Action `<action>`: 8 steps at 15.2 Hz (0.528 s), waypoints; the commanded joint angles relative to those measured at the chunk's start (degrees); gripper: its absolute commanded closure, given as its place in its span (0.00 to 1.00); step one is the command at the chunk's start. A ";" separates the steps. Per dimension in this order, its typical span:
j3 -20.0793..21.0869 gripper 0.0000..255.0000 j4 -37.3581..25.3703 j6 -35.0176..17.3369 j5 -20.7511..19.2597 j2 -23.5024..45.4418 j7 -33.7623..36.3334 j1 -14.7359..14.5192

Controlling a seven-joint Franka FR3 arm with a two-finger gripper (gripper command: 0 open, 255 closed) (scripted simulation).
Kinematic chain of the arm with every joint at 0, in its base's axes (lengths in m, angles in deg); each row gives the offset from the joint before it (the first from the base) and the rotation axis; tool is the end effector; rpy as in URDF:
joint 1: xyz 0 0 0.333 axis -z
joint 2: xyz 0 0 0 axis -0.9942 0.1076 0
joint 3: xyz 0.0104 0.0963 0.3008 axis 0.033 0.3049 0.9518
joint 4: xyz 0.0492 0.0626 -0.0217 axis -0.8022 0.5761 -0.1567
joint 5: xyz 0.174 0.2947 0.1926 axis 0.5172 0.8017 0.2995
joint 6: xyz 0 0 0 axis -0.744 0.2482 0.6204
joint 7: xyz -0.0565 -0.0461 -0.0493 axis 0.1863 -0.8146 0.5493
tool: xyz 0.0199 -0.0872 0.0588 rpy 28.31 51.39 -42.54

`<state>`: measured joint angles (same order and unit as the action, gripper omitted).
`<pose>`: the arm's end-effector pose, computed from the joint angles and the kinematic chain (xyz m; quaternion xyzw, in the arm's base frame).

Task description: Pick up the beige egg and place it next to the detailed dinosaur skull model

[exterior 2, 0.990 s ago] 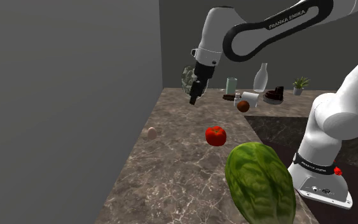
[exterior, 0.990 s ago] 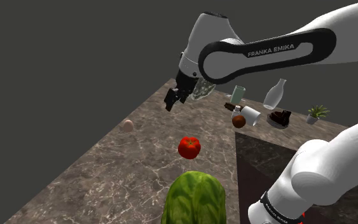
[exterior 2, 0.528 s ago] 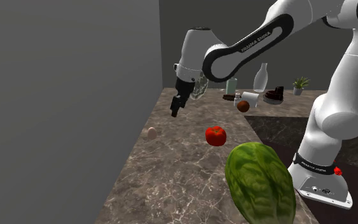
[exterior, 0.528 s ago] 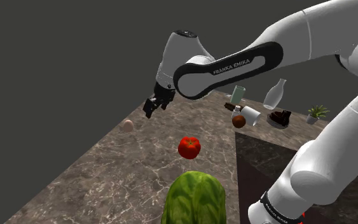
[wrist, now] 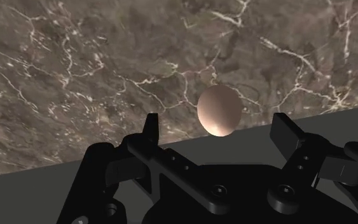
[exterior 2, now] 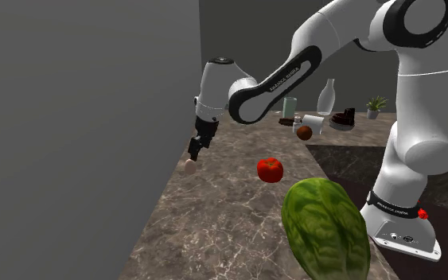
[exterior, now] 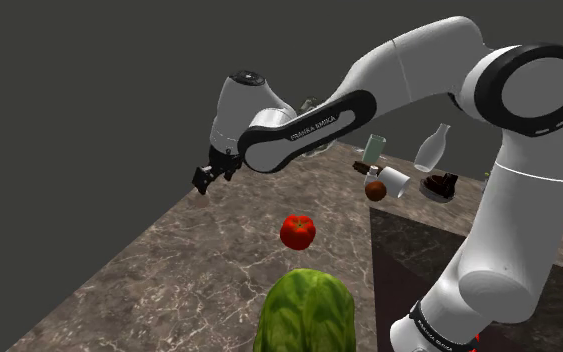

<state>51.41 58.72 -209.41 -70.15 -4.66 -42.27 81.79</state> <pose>0.5686 0.2307 0.3712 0.9846 0.0829 0.1524 0.0229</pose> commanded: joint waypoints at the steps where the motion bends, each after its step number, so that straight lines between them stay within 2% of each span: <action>1: -0.86 0.00 -3.69 -1.00 -3.50 4.98 2.91 -1.67; 2: -1.36 0.00 -5.58 -1.11 -4.61 7.03 3.76 -2.47; 8: -2.89 0.00 -6.91 -3.57 -6.91 11.03 5.20 -3.39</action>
<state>48.76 51.63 -212.37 -76.68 5.94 -37.32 78.45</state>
